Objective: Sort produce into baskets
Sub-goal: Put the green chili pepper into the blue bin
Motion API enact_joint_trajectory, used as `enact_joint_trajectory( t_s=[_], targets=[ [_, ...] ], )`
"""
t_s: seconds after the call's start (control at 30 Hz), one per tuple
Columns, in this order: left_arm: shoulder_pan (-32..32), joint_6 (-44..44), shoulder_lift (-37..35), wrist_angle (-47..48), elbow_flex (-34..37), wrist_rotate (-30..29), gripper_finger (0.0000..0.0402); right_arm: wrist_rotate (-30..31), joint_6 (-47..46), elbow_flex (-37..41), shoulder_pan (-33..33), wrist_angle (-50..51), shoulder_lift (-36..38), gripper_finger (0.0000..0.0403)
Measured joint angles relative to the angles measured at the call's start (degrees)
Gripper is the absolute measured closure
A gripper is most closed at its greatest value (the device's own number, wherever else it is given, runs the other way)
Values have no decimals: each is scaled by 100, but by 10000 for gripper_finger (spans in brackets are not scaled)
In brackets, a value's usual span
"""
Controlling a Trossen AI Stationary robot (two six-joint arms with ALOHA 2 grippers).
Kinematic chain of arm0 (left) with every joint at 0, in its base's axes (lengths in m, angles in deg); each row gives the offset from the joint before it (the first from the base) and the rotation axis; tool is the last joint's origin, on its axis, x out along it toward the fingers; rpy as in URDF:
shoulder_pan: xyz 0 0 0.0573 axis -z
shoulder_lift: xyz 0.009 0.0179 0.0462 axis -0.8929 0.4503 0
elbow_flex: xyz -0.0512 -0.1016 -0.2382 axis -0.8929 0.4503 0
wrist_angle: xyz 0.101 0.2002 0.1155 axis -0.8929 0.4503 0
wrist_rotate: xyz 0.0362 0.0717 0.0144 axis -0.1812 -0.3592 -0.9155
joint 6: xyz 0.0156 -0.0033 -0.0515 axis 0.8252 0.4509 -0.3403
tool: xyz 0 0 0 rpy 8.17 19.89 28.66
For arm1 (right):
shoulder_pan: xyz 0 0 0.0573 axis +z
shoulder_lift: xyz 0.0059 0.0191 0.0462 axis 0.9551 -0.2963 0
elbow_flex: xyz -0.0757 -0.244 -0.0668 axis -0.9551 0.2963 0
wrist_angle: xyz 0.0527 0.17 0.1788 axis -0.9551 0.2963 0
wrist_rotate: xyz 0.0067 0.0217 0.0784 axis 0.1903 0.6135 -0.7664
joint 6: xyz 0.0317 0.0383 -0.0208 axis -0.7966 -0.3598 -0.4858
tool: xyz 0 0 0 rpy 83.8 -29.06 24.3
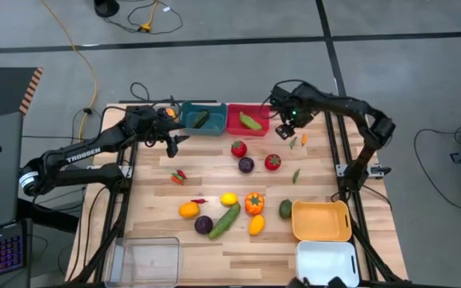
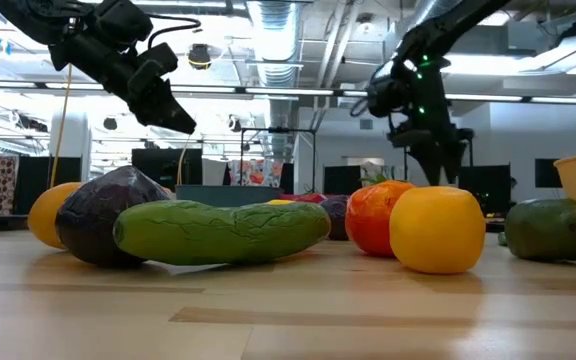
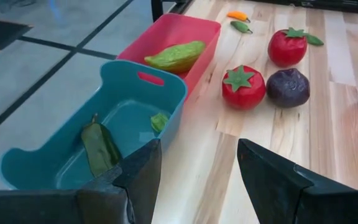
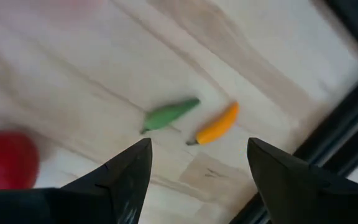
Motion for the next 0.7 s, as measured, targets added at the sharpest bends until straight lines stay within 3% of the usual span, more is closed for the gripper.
enact_joint_trajectory(
  t_s=[0.5, 0.7],
  targets=[
    [0, 2, 2, 13, 0, -2, 202, -55, -1890, 820, -316, 119, 0, 111],
    [0, 2, 2, 13, 0, -2, 202, -680, -2098, 1177, -173, 102, 0, 111]
  ],
)
